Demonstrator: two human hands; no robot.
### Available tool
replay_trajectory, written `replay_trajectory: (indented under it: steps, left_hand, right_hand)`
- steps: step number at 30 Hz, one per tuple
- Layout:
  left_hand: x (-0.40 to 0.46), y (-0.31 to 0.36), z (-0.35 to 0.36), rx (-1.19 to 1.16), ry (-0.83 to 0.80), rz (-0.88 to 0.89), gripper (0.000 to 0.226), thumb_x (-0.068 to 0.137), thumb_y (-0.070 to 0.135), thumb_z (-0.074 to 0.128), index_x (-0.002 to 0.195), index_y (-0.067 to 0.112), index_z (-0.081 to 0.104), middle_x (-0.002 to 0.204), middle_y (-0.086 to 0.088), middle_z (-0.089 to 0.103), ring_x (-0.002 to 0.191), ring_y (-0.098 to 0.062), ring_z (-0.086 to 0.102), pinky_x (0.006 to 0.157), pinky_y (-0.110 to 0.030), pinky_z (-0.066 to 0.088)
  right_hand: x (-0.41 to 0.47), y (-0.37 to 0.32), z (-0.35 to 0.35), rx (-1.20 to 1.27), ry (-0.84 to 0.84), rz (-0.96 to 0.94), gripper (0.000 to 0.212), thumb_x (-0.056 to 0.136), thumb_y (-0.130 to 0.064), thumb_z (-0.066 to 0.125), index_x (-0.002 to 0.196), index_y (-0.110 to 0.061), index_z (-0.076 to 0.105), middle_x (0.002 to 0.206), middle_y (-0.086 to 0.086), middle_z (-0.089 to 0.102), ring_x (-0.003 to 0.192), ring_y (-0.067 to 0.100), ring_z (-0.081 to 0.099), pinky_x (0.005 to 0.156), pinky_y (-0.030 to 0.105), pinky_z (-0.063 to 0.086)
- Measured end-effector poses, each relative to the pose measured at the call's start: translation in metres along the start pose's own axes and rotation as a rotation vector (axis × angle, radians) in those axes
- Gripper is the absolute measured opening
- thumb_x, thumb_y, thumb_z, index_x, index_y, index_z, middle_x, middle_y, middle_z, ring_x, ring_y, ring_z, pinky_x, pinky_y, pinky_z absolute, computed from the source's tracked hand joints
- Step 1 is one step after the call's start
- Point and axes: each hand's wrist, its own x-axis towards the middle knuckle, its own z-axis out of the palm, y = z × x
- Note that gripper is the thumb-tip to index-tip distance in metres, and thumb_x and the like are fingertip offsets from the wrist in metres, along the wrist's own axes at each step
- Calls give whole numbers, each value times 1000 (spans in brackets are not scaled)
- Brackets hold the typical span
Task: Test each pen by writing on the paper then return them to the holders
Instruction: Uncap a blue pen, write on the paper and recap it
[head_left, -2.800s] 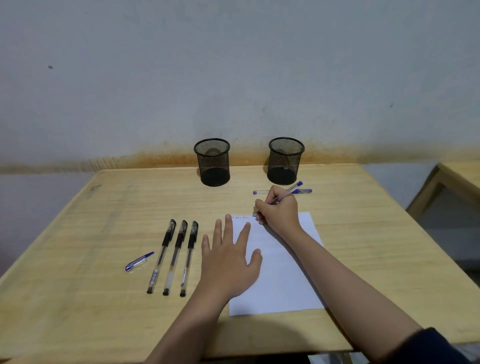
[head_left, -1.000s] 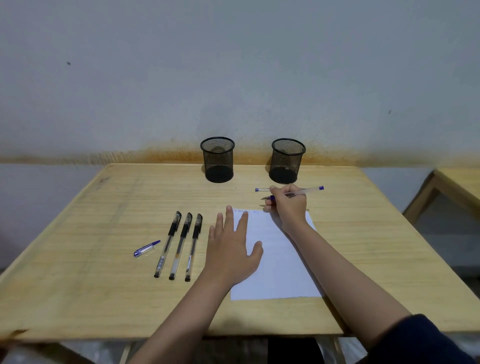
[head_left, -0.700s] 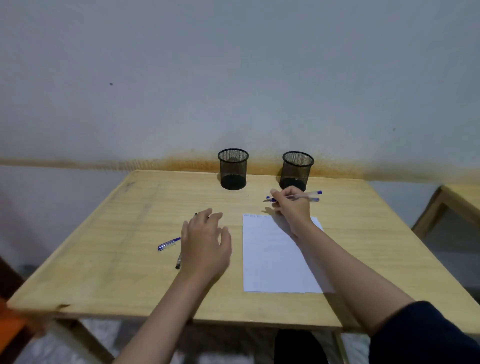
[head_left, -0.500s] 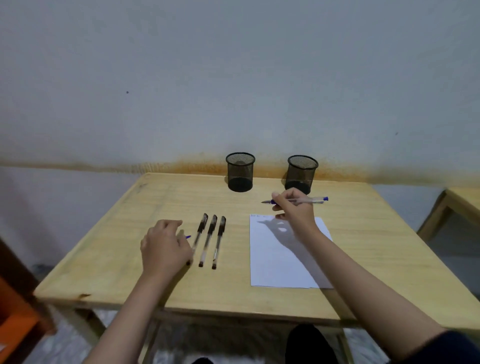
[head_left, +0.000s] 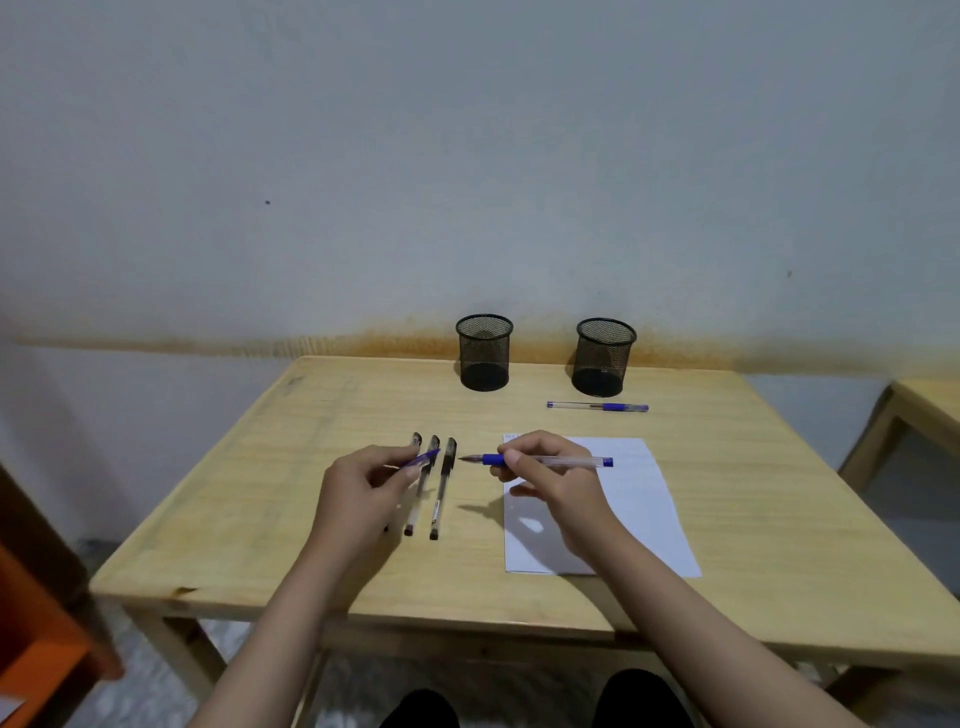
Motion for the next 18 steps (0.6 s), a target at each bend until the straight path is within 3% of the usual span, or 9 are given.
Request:
replay_trajectory:
  steps: [7, 15, 18]
  left_hand:
    - [-7, 21, 25, -126, -81, 78, 22, 80, 1, 69, 94, 17, 74, 89, 3, 72, 84, -2, 65, 71, -8, 48]
    - [-8, 30, 46, -140, -169, 172, 28, 78, -2, 69, 87, 24, 74, 81, 3, 68, 74, -6, 60, 67, -13, 45]
    - [-8, 32, 54, -170, -162, 195, 32, 77, -7, 67, 83, 24, 73, 81, 4, 68, 74, -1, 60, 68, -10, 43]
  right_hand:
    - [-3, 2, -9, -29, 17, -15, 11, 89, -8, 61, 84, -12, 70, 81, 4, 72, 77, 10, 70, 68, 28, 53]
    - [-7, 4, -25, -94, 15, -44, 9, 87, -7, 64, 85, -14, 70, 77, -1, 73, 82, 13, 70, 70, 24, 54]
    - [-10, 6, -27, -89, 47, -81, 5, 85, -7, 67, 82, -10, 65, 74, 0, 74, 83, 18, 71, 74, 34, 53]
